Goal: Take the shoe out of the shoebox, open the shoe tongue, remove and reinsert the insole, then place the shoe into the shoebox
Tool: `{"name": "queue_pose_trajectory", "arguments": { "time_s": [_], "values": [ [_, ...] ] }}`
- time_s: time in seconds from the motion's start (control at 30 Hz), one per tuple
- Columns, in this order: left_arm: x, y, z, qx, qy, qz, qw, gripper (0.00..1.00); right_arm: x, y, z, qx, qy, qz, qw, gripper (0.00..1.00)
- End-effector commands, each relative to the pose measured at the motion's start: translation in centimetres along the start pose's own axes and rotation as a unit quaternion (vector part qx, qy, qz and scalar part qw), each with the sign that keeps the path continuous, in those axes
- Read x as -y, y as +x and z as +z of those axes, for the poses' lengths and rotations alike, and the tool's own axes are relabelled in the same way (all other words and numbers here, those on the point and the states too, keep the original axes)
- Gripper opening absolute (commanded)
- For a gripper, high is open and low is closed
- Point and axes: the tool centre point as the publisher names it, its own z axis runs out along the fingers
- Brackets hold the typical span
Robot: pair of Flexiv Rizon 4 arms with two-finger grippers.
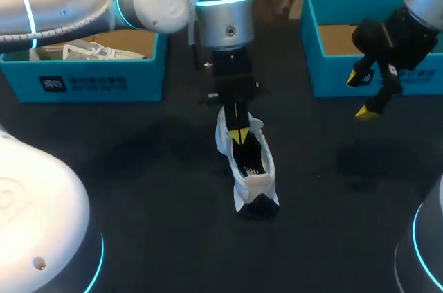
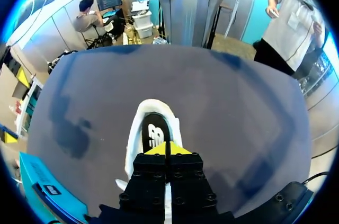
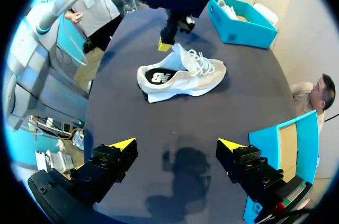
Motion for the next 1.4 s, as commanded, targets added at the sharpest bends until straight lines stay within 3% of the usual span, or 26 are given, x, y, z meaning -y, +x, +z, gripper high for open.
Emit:
{"name": "queue_pose_trajectory", "arguments": {
  "time_s": [0.03,0.4,0.6,0.93,1.4],
  "values": [
    [0.7,-0.2,1.3,0.010,-0.023,0.007,1.000,0.00,0.0,0.0,0.0,0.000,0.001,0.000,1.000,1.00],
    [-0.2,-1.4,3.5,-0.004,-0.076,0.040,0.996,0.00,0.0,0.0,0.0,0.000,0.001,0.000,1.000,1.00],
    [-1.7,-1.4,4.8,-0.006,-0.127,0.062,0.990,0.00,0.0,0.0,0.0,0.000,0.001,0.000,1.000,1.00],
    [-2.4,-1.8,6.9,-0.007,-0.219,0.078,0.973,0.00,0.0,0.0,0.0,0.000,0.001,0.000,1.000,1.00],
    [-4.1,-1.0,8.2,-0.003,-0.254,0.066,0.965,0.00,0.0,0.0,0.0,0.000,0.001,0.000,1.000,1.00]
  ]
}}
